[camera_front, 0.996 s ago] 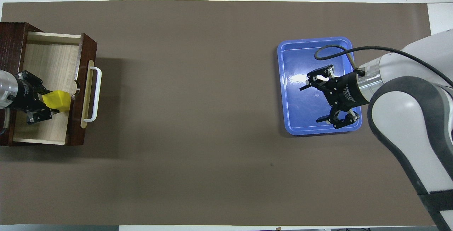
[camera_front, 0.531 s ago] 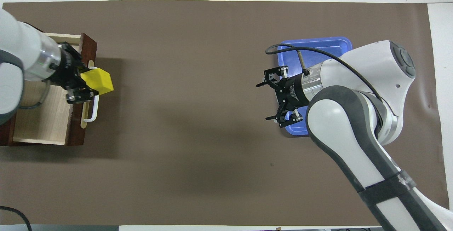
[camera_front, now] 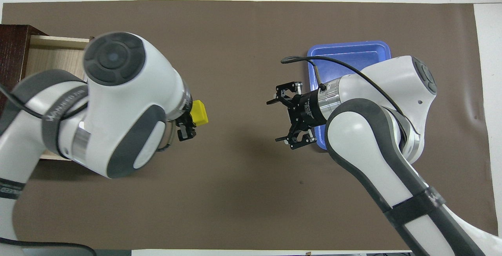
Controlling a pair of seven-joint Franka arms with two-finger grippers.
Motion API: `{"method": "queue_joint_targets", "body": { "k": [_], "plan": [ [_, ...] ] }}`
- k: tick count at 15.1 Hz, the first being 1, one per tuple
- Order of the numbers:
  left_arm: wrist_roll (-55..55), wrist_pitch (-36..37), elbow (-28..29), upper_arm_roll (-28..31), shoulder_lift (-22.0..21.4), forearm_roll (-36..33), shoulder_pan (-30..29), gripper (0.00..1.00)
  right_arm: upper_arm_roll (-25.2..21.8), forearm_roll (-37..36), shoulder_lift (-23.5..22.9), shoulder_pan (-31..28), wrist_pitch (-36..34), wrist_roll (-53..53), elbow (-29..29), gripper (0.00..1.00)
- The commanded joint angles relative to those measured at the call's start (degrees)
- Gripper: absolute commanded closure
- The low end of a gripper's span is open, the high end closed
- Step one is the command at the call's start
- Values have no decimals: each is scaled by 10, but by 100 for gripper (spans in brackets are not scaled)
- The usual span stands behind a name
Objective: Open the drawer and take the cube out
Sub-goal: 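Lift the cube with the left gripper toward the right gripper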
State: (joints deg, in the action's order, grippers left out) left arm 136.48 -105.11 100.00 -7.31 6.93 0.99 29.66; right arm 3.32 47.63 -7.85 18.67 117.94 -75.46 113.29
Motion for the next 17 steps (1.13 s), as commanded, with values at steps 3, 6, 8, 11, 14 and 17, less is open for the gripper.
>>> {"method": "queue_joint_targets", "body": {
  "k": [3,6,8,11,14,17],
  "plan": [
    [31,-37,12,12,3,5,40,100,-1,51,-45,9,2,-6,-27,0],
    [33,-49,20,12,2,5,46,100,-1,51,-46,29,7,-7,-26,0],
    [34,-54,21,12,2,5,48,100,-1,52,-45,41,11,-7,-27,0],
    [40,-63,25,12,1,5,51,100,-1,53,-45,51,11,-12,-25,0],
    [40,-63,29,12,-1,5,54,100,-1,52,-44,62,16,-22,-24,0],
    [39,-63,34,12,-2,5,54,100,-1,52,-43,64,19,-29,-25,0]
  ]
}}
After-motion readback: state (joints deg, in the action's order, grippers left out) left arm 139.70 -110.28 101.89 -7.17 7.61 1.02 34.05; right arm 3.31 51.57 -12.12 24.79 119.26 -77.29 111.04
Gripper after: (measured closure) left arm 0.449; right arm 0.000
